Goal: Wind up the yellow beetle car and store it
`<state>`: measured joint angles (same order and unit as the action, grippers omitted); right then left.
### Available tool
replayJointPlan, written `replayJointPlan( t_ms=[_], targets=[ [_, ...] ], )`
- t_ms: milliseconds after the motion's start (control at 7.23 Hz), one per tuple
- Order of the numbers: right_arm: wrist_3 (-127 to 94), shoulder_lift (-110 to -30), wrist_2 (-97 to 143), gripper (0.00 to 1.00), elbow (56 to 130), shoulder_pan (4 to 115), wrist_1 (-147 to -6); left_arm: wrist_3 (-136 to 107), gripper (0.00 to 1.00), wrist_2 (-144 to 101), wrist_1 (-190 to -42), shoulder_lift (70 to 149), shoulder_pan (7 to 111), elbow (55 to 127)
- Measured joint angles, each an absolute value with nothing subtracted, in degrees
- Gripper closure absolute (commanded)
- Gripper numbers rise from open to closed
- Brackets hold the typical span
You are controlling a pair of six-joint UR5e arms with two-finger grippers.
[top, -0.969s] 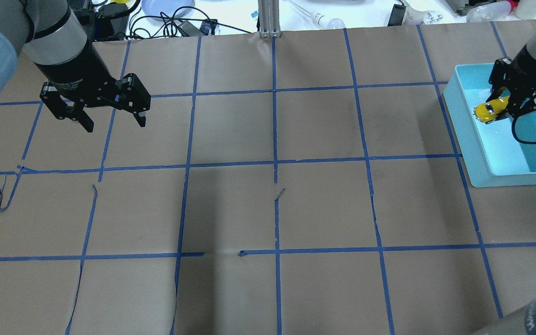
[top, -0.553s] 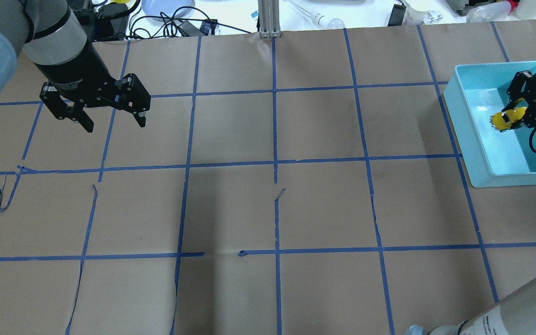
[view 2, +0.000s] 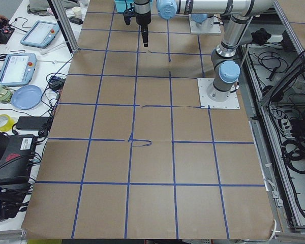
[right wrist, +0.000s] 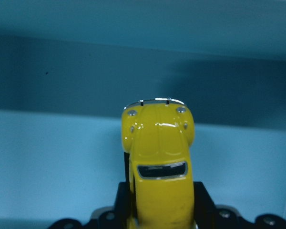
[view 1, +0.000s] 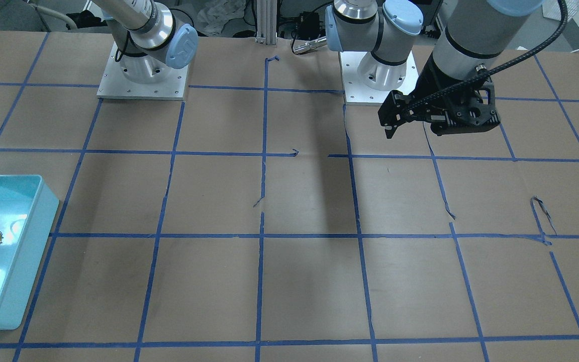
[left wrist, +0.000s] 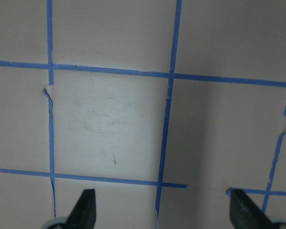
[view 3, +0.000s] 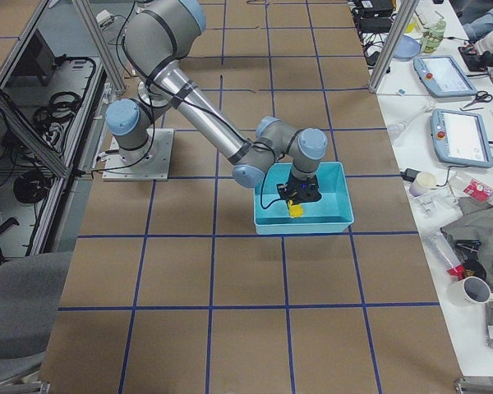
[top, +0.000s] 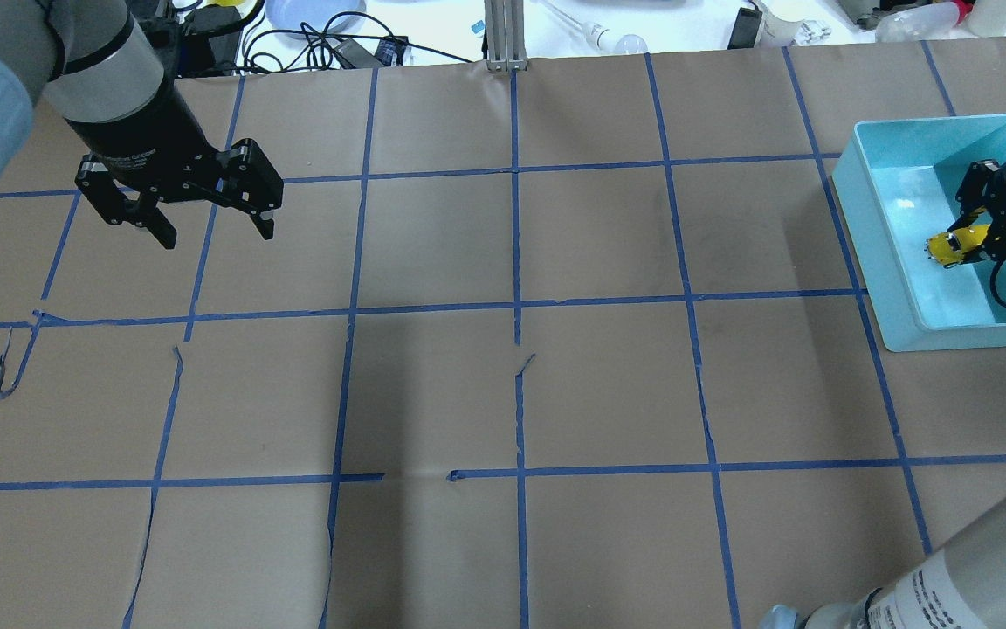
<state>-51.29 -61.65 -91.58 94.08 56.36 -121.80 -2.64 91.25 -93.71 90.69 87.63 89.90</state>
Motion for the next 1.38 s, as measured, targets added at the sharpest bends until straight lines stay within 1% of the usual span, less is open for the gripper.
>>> replayJointPlan(
  t_ms=[138, 415, 553, 830, 1107, 1384],
  targets=[
    [-52.79, -61.57, -91.65, 0.22, 94.09, 56.34, -121.71, -2.65, 0.0, 91.27, -93.73, 90.65, 87.69, 89.91],
    [-53.37, -61.86, -91.55, 0.16, 93.91, 56.38, -121.48, -2.71, 0.0, 91.32, -93.58, 90.64, 87.78, 89.91],
    [-53.39, -62.37, -91.36, 0.16, 93.52, 56.52, -121.29, -2.72, 0.0, 91.29, -93.44, 90.65, 87.79, 89.9],
    [-53.3, -66.15, -91.1, 0.01, 91.56, 58.32, -119.01, -2.67, 0.0, 91.25, -93.2, 90.43, 87.8, 89.78],
    [-53.15, -72.89, -91.28, 0.0, 91.08, 63.28, -113.24, -2.52, 0.0, 91.0, -92.23, 90.38, 87.81, 89.68],
    [-53.05, -79.41, -91.14, 0.0, 90.97, 71.71, -106.33, -1.1, 0.0, 90.86, -91.04, 90.42, 87.81, 89.65]
  ],
)
